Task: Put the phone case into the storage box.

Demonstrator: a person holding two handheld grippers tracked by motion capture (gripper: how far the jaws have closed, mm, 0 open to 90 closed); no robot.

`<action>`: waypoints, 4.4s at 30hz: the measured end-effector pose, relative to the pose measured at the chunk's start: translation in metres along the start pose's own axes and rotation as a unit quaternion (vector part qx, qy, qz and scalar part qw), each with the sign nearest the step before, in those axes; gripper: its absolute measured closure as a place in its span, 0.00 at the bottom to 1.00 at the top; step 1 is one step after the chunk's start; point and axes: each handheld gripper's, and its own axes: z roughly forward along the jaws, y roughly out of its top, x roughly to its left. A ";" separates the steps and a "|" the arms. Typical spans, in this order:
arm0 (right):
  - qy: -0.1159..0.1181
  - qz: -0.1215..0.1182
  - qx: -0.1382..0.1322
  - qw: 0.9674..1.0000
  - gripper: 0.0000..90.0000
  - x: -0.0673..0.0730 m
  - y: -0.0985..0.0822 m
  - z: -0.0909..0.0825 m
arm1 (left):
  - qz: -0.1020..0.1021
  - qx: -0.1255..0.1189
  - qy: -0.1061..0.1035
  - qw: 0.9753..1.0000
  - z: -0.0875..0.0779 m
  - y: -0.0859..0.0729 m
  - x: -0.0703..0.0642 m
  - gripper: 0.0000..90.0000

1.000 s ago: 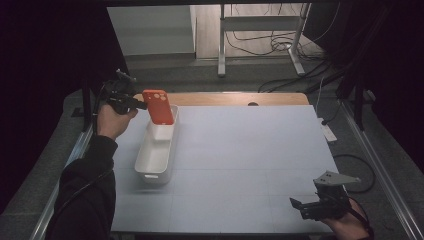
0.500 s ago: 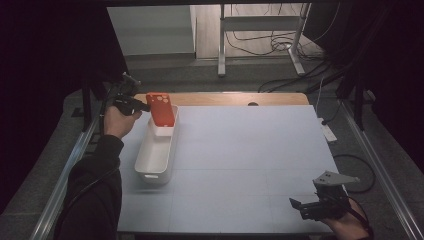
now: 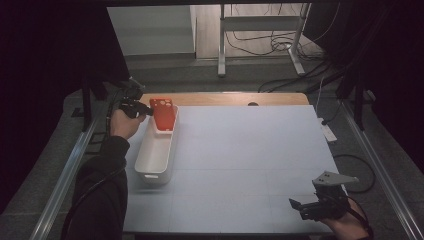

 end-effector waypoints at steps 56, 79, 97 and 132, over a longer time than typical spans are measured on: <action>0.003 -0.002 -0.005 1.000 0.00 0.000 0.000 -0.001 | 0.057 -0.074 -0.026 0.995 0.018 -0.011 -0.016 0.14; 0.004 0.000 -0.006 1.000 0.00 0.000 0.000 -0.001 | 0.117 -0.097 -0.030 0.988 0.006 -0.041 -0.033 0.00; 0.003 0.001 -0.006 1.000 0.00 0.000 0.000 -0.001 | 0.164 -0.107 -0.050 0.980 -0.015 -0.063 -0.048 0.00; 0.004 0.000 -0.004 1.000 0.00 0.000 0.001 -0.001 | 0.199 -0.134 -0.076 0.968 -0.031 -0.126 -0.080 0.00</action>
